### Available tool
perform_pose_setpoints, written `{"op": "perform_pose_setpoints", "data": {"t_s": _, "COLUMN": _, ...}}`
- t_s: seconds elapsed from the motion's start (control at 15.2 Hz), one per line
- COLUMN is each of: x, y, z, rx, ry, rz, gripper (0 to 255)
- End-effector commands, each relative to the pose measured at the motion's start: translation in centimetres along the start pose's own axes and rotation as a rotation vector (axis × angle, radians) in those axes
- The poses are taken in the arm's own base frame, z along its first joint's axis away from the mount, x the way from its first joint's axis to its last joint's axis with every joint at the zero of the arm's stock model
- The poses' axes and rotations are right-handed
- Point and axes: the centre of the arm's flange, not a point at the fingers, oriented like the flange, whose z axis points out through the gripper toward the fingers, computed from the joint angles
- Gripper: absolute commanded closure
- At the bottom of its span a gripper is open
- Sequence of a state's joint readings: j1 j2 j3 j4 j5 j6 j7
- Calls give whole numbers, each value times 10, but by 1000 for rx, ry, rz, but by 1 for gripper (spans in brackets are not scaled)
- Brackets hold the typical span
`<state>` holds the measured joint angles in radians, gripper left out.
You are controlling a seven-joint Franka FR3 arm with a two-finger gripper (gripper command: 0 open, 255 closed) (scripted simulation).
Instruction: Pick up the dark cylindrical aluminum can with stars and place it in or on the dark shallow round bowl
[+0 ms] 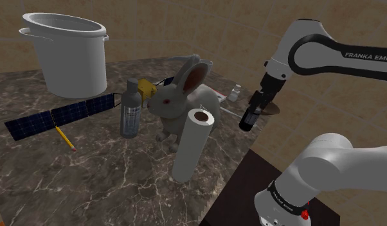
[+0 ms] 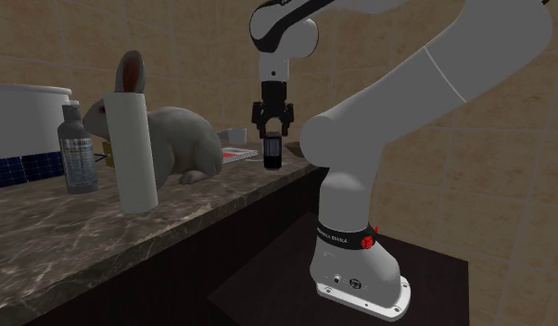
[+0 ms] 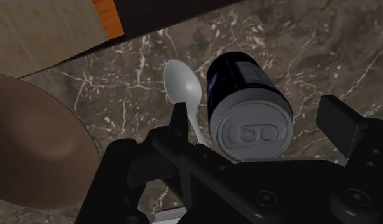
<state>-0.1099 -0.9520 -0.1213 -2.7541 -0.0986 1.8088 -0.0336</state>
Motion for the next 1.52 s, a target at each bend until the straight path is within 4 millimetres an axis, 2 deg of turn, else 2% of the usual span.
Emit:
{"op": "perform_pose_setpoints", "data": {"t_s": 0.0, "x": 0, "y": 1, "z": 11, "rx": 0, "ry": 0, "rz": 0, "gripper": 0}}
{"op": "perform_pose_setpoints", "data": {"t_s": 0.53, "x": 0, "y": 1, "z": 14, "rx": 0, "ry": 0, "rz": 0, "gripper": 0}}
{"op": "perform_pose_setpoints", "data": {"t_s": 0.59, "x": 0, "y": 1, "z": 14, "rx": 0, "ry": 0, "rz": 0, "gripper": 255}}
{"op": "perform_pose_setpoints", "data": {"t_s": 1.19, "x": 0, "y": 1, "z": 14, "rx": 0, "ry": 0, "rz": 0, "gripper": 255}}
{"op": "perform_pose_setpoints", "data": {"t_s": 1.45, "x": 0, "y": 1, "z": -7, "rx": 0, "ry": 0, "rz": 0, "gripper": 255}}
